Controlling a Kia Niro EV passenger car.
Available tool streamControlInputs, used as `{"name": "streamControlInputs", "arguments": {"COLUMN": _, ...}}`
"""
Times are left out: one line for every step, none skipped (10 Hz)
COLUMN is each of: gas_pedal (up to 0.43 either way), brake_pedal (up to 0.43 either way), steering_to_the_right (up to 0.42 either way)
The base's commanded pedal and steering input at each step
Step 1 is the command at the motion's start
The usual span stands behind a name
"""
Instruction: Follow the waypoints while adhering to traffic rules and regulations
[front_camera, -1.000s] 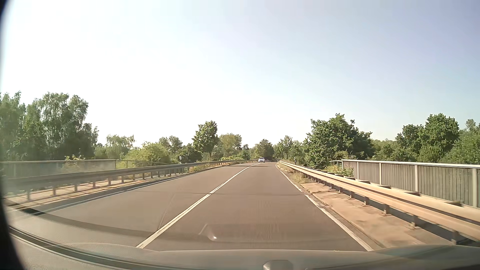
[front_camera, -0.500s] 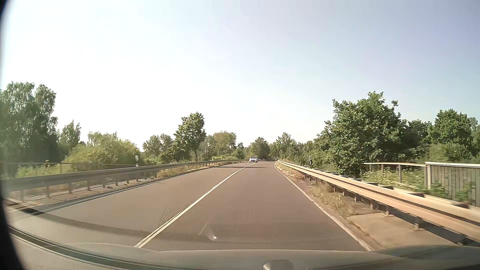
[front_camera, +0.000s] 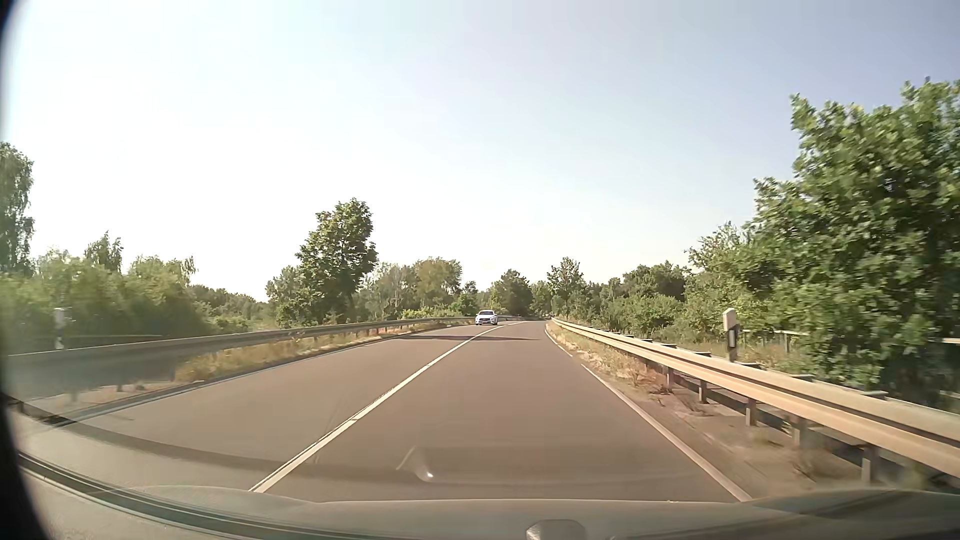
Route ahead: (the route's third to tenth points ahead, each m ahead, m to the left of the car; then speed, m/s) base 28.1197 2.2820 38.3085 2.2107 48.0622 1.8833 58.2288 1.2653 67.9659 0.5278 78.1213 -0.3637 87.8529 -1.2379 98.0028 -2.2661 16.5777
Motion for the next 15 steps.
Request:
{"name": "streamControlInputs", "arguments": {"gas_pedal": 0.059, "brake_pedal": 0.018, "steering_to_the_right": 0.008}}
{"name": "streamControlInputs", "arguments": {"gas_pedal": 0.059, "brake_pedal": 0.012, "steering_to_the_right": 0.008}}
{"name": "streamControlInputs", "arguments": {"gas_pedal": 0.059, "brake_pedal": 0.012, "steering_to_the_right": 0.008}}
{"name": "streamControlInputs", "arguments": {"gas_pedal": 0.059, "brake_pedal": 0.012, "steering_to_the_right": 0.008}}
{"name": "streamControlInputs", "arguments": {"gas_pedal": 0.059, "brake_pedal": 0.012, "steering_to_the_right": 0.006}}
{"name": "streamControlInputs", "arguments": {"gas_pedal": 0.059, "brake_pedal": 0.018, "steering_to_the_right": 0.005}}
{"name": "streamControlInputs", "arguments": {"gas_pedal": 0.059, "brake_pedal": 0.012, "steering_to_the_right": 0.005}}
{"name": "streamControlInputs", "arguments": {"gas_pedal": 0.059, "brake_pedal": 0.018, "steering_to_the_right": 0.004}}
{"name": "streamControlInputs", "arguments": {"gas_pedal": 0.059, "brake_pedal": 0.018, "steering_to_the_right": 0.004}}
{"name": "streamControlInputs", "arguments": {"gas_pedal": 0.059, "brake_pedal": 0.018, "steering_to_the_right": 0.004}}
{"name": "streamControlInputs", "arguments": {"gas_pedal": 0.059, "brake_pedal": 0.018, "steering_to_the_right": 0.003}}
{"name": "streamControlInputs", "arguments": {"gas_pedal": 0.059, "brake_pedal": 0.012, "steering_to_the_right": 0.003}}
{"name": "streamControlInputs", "arguments": {"gas_pedal": 0.067, "brake_pedal": 0.018, "steering_to_the_right": 0.003}}
{"name": "streamControlInputs", "arguments": {"gas_pedal": 0.067, "brake_pedal": 0.018, "steering_to_the_right": 0.003}}
{"name": "streamControlInputs", "arguments": {"gas_pedal": 0.067, "brake_pedal": 0.018, "steering_to_the_right": 0.003}}
